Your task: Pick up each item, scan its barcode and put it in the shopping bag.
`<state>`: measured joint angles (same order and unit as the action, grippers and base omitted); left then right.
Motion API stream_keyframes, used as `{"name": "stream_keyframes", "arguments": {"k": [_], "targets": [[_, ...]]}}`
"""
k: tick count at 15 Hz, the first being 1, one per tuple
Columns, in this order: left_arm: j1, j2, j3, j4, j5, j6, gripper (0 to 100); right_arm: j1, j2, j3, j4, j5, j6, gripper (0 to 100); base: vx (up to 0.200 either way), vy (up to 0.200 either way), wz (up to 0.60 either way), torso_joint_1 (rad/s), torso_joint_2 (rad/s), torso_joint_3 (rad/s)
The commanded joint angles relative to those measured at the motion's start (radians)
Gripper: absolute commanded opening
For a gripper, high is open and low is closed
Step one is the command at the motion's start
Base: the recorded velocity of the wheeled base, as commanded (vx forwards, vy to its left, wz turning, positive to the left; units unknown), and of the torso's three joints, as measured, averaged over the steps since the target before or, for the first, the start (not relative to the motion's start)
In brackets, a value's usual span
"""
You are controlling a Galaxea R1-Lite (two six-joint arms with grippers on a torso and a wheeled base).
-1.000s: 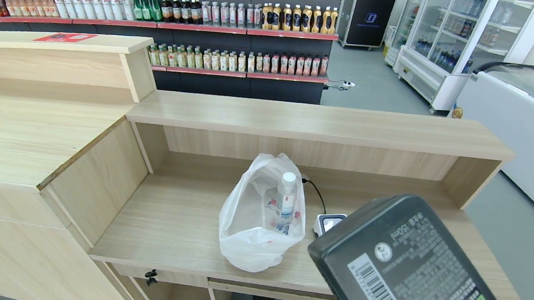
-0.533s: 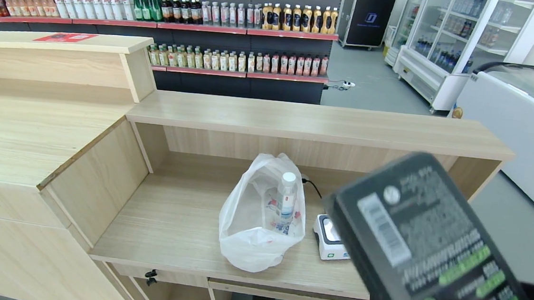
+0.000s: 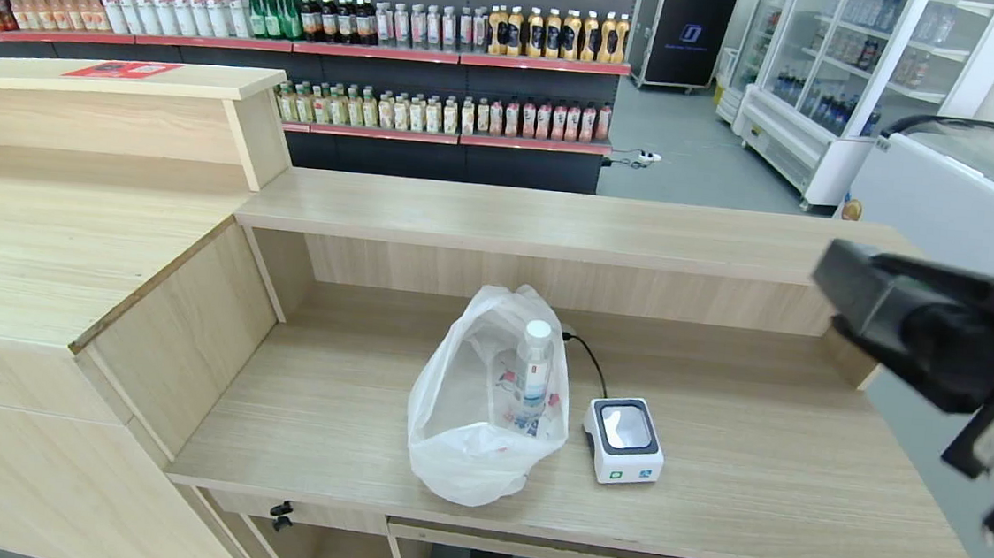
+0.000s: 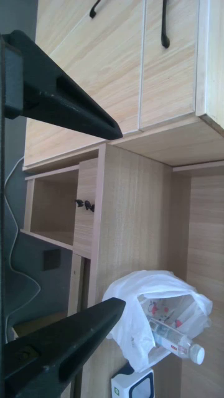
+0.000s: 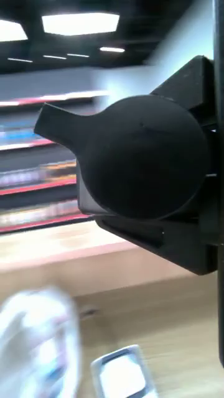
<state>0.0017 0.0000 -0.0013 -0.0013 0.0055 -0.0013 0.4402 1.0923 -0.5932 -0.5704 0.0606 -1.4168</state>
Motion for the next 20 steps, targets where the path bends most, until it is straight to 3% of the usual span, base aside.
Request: {"name": "stream_keyframes", "arguments": {"k": [1, 2, 3, 4, 6, 9, 12, 14, 15, 17, 20], "targets": [[0.0, 0.0, 0.0, 0.0, 0.001, 0.0, 100, -0.359, -0.035, -0.082, 0.004, -0.289, 0.24, 0, 0.0, 0.0, 0.0, 0.0, 0.0, 0.0], [0.0, 0.0, 0.0, 0.0, 0.001, 0.0, 100, -0.429, -0.035, -0.074, 0.018, -0.314, 0.337, 0, 0.0, 0.0, 0.0, 0.0, 0.0, 0.0], [0.0, 0.0, 0.0, 0.0, 0.001, 0.0, 100, -0.446, -0.025, -0.053, 0.078, -0.311, 0.521, 0, 0.0, 0.0, 0.0, 0.0, 0.0, 0.0], [0.0, 0.0, 0.0, 0.0, 0.001, 0.0, 100, -0.446, -0.02, -0.051, 0.116, -0.311, 0.613, 0, 0.0, 0.0, 0.0, 0.0, 0.0, 0.0], [0.0, 0.0, 0.001, 0.0, 0.001, 0.0, 100, -0.471, 0.009, -0.068, 0.299, -0.311, 0.918, 0, 0.0, 0.0, 0.0, 0.0, 0.0, 0.0], [0.0, 0.0, 0.0, 0.0, 0.001, 0.0, 100, -0.489, 0.027, -0.105, 0.508, -0.305, 1.104, 0, 0.0, 0.0, 0.0, 0.0, 0.0, 0.0], [0.0, 0.0, 0.0, 0.0, 0.001, 0.0, 100, -0.471, 0.035, -0.112, 0.524, -0.2, 1.21, 0, 0.0, 0.0, 0.2, 0.001, 0.0, -0.001], [0.0, 0.0, 0.0, 0.0, 0.001, 0.0, 100, -0.457, 0.069, -0.114, 0.534, -0.196, 1.273, 0, 0.0, 0.0, 0.6, 0.002, 0.01, 0.002], [0.0, 0.0, 0.0, 0.0, 0.001, 0.0, 100, -0.456, 0.112, -0.139, 0.54, -0.162, 1.371, 0, 0.0, 0.0, 0.6, 0.002, 0.01, 0.002], [0.0, 0.0, 0.0, 0.0, 0.001, 0.0, 100, -0.538, 0.21, -0.189, 0.552, 0.051, 1.584, 0, 0.0, 0.0, 0.0, 0.0, 0.0, 0.0], [0.0, 0.0, 0.0, 0.0, 0.001, 0.0, 100, -0.726, 0.357, -0.232, 0.546, 0.314, 1.595, 0, 0.0, 0.0, 0.0, 0.0, 0.0, 0.0]]}}
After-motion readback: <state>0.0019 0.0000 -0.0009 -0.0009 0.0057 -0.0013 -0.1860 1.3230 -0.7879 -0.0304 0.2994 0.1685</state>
